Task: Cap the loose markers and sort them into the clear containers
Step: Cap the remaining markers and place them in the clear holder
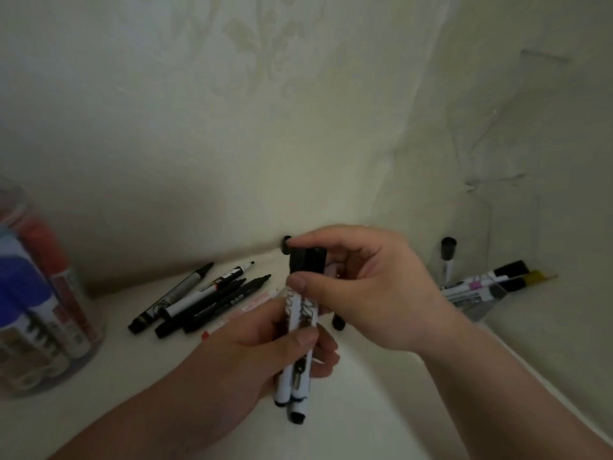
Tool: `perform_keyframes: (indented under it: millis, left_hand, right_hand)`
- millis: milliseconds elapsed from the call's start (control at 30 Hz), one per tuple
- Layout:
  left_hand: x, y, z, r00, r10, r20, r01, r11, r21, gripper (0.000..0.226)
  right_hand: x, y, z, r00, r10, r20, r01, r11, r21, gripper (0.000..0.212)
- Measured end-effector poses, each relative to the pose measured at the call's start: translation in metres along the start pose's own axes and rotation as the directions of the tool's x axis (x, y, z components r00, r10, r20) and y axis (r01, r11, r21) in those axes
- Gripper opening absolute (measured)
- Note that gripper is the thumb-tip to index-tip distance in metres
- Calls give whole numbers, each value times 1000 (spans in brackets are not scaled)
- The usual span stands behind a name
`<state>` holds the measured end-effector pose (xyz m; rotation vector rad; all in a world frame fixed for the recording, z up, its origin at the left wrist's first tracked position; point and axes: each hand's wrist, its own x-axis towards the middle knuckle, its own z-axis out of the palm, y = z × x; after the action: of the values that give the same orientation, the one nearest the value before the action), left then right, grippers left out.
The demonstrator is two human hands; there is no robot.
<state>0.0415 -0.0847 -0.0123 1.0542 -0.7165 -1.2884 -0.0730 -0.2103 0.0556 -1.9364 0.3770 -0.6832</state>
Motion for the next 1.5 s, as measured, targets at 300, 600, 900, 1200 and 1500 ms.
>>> perform_keyframes:
  millis: [300, 600, 900, 1200, 1500]
  left_hand:
    - [3, 1, 0, 980, 182, -81, -191, 973, -130, 79]
    - [-7, 12, 20, 998, 58, -29, -53, 988, 142, 37]
    - [-6, 17, 20, 997, -2, -82, 18, 980, 200, 32]
    - [-6, 17, 13, 995, -78, -68, 90, 978, 190, 22]
    - [-8, 19, 12, 982, -190, 3, 189, 977, 98, 32]
  right_hand:
    - [-18, -64, -111, 863, -247, -440, 252, 966, -48, 38]
    - [3, -19, -31, 996, 69, -58, -63, 993, 95, 29]
    - [7, -8, -23, 998, 57, 2, -57, 990, 130, 50]
    - [7, -2, -25, 991, -44, 127, 31, 994, 103, 59]
    - [6, 3, -32, 983, -126, 136, 102, 980, 171, 51]
